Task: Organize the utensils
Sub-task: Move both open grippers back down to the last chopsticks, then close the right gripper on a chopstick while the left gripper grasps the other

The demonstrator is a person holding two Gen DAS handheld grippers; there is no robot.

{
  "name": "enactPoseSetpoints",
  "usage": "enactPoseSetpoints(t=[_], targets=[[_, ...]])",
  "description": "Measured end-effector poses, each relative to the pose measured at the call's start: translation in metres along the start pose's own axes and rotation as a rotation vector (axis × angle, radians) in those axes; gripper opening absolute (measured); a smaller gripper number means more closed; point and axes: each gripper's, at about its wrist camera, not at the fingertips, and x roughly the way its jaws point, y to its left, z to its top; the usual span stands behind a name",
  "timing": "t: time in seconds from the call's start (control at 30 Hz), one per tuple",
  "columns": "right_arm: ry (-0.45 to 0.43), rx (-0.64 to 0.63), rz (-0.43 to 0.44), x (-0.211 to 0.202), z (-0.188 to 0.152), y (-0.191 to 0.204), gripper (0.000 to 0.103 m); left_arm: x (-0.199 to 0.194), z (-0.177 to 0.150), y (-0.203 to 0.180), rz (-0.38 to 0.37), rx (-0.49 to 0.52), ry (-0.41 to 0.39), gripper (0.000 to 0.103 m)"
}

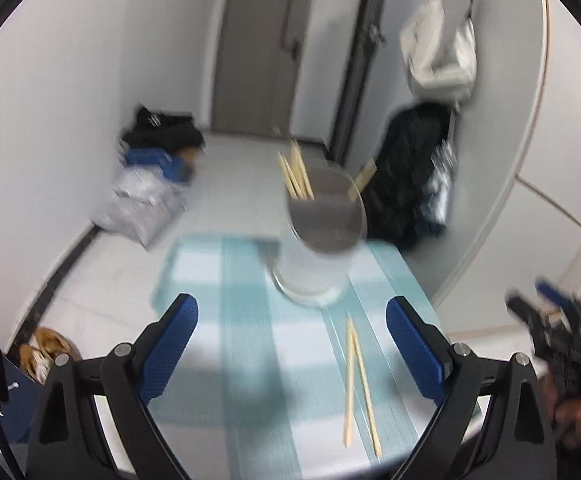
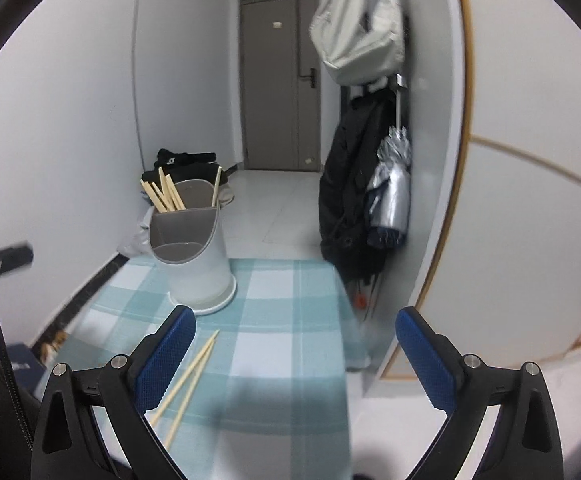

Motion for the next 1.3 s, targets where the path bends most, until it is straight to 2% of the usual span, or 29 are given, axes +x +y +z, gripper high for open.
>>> enactPoseSetpoints(t=[0.03, 0.13, 0.23, 0.4, 0.5, 0.57, 0.67, 0.8, 0.87, 0.93, 1.13, 1.17, 1.2, 1.27, 1.3], targets=[[-0.008, -0.018, 0.005, 0.003, 0.003, -0.001, 0.101, 0.003, -0.003, -0.001, 0.0, -0.002, 0.008, 0.093], [0.007, -0.034, 0.054, 0.018, 0.008, -0.003, 0.101, 0.021, -0.004, -0.001, 0.062, -0.034, 0.031, 0.097], [0.077, -0.012, 0.128, 0.041, 0.006, 0.001, 0.101, 0.049, -0.001, 0.007, 0.125, -0.1, 0.061, 0.097], [0.216, 0.026, 0.174, 0.08, -0.007, 0.013, 0.1, 0.083, -0.014, 0.018, 0.158, -0.118, 0.142, 0.097], [0.35, 0.047, 0.208, 0.108, -0.019, 0.023, 0.088, 0.084, -0.021, 0.023, 0.161, -0.125, 0.151, 0.097], [0.438, 0.04, 0.215, 0.128, -0.029, 0.033, 0.088, 0.084, -0.017, 0.023, 0.153, -0.139, 0.14, 0.097], [0.515, 0.021, 0.209, 0.15, -0.039, 0.045, 0.08, 0.081, -0.009, 0.023, 0.155, -0.143, 0.113, 0.097], [0.623, 0.002, 0.217, 0.179, -0.049, 0.061, 0.069, 0.079, -0.008, 0.03, 0.142, -0.18, 0.128, 0.097], [0.641, -0.001, 0.224, 0.185, -0.05, 0.067, 0.068, 0.083, -0.008, 0.036, 0.128, -0.215, 0.142, 0.097], [0.658, -0.018, 0.222, 0.191, -0.052, 0.075, 0.058, 0.085, -0.007, 0.041, 0.125, -0.232, 0.147, 0.097], [0.67, -0.182, 0.137, 0.196, -0.057, 0.102, 0.048, 0.081, -0.006, 0.053, 0.135, -0.282, 0.144, 0.097], [0.667, -0.194, 0.133, 0.195, -0.057, 0.103, 0.046, 0.08, -0.006, 0.056, 0.133, -0.293, 0.143, 0.097], [0.666, -0.201, 0.135, 0.194, -0.057, 0.105, 0.038, 0.081, -0.005, 0.058, 0.129, -0.306, 0.145, 0.097], [0.674, -0.206, 0.113, 0.194, -0.057, 0.106, 0.036, 0.081, -0.005, 0.064, 0.119, -0.337, 0.151, 0.097], [0.677, -0.208, 0.107, 0.194, -0.056, 0.107, 0.033, 0.081, -0.005, 0.067, 0.113, -0.355, 0.153, 0.097]])
